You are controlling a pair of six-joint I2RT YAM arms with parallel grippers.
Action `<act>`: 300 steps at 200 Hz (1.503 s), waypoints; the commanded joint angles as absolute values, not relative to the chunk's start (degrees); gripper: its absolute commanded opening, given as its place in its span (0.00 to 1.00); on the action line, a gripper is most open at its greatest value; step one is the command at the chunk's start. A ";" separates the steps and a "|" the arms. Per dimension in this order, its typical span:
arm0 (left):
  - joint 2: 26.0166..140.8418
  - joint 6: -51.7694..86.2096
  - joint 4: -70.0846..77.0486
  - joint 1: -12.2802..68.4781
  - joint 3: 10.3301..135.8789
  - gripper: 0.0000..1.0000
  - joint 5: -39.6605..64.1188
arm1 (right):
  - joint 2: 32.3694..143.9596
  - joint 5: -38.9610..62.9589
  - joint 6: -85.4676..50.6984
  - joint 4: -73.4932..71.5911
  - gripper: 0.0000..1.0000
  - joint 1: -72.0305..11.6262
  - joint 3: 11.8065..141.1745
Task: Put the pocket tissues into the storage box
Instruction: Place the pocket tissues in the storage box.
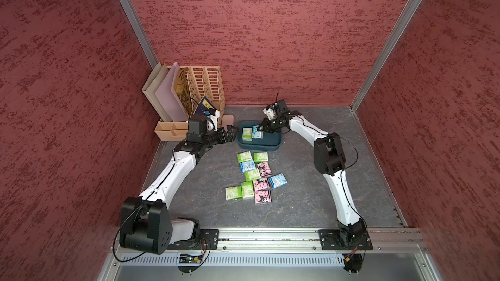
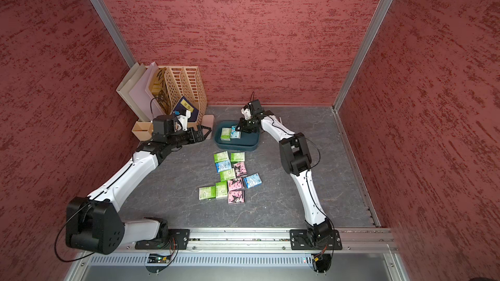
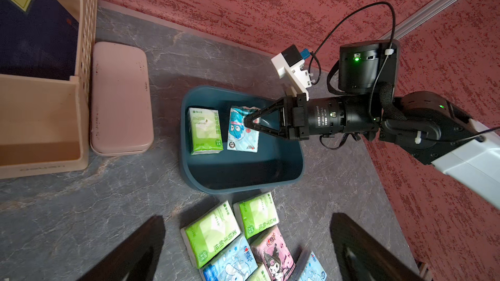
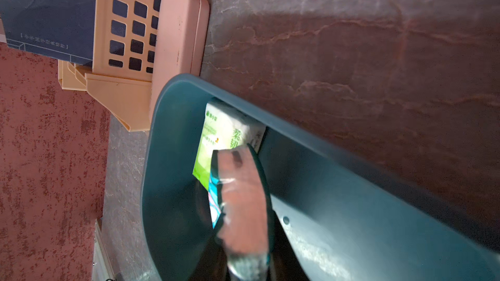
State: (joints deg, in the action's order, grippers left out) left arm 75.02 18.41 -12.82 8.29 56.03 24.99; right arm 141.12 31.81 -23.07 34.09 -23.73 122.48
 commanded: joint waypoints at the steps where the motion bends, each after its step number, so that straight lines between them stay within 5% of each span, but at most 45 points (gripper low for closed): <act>1: 75.76 17.67 -12.63 7.84 55.37 1.00 25.63 | 142.81 31.51 -23.02 34.48 0.18 -23.47 124.62; 53: 75.69 17.23 -13.54 7.57 55.63 1.00 26.32 | 143.88 31.19 -23.30 34.96 0.41 -23.52 126.43; 101: 75.10 18.13 -13.40 7.16 55.45 1.00 26.37 | 141.97 28.39 -21.29 37.61 0.50 -23.47 126.31; 191: 74.07 20.04 -13.08 6.50 55.54 1.00 24.89 | 133.53 21.49 -16.68 46.00 0.50 -23.51 122.21; 300: 73.65 18.99 -14.41 6.12 56.21 1.00 25.05 | 137.72 22.19 -21.54 47.54 0.29 -23.94 122.27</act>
